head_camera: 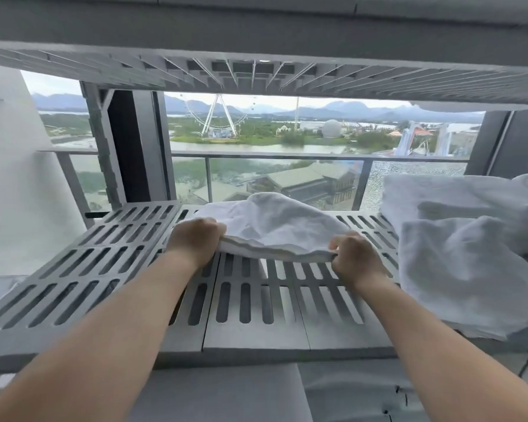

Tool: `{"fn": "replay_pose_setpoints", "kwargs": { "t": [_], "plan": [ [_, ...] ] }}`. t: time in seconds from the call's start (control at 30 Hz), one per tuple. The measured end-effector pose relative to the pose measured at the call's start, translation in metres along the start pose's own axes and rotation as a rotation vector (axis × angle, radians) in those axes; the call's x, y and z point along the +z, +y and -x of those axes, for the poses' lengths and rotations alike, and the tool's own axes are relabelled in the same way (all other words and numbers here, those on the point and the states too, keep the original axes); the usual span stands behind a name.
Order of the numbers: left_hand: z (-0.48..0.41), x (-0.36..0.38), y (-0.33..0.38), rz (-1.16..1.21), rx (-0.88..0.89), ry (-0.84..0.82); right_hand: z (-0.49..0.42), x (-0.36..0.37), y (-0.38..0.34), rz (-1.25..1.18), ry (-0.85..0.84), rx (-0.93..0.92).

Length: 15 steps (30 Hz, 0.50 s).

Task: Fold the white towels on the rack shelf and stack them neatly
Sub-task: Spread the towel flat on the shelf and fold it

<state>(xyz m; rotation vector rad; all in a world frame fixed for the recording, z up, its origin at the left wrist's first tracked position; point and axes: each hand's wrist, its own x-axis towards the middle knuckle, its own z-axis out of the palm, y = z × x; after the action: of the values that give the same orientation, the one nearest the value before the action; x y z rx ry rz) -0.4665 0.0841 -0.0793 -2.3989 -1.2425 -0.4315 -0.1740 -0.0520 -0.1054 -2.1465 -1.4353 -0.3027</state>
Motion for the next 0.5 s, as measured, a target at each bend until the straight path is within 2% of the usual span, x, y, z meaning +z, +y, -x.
{"fn": "replay_pose_setpoints", "kwargs": {
  "t": [0.03, 0.1, 0.3, 0.5],
  "plan": [
    [0.009, -0.001, -0.002, 0.032, 0.005, -0.084, 0.008, 0.002, 0.002, 0.054, -0.079, -0.016],
    [0.034, -0.006, -0.001, 0.08, -0.007, -0.157, 0.031, 0.0, 0.01, 0.093, -0.106, -0.006],
    [0.107, -0.025, 0.031, -0.015, -0.17, -0.005, 0.094, -0.02, 0.028, 0.011, 0.044, -0.022],
    [0.14, -0.064, 0.045, -0.078, -0.337, 0.015, 0.127, -0.035, 0.038, 0.001, 0.067, -0.034]
  ]
}}
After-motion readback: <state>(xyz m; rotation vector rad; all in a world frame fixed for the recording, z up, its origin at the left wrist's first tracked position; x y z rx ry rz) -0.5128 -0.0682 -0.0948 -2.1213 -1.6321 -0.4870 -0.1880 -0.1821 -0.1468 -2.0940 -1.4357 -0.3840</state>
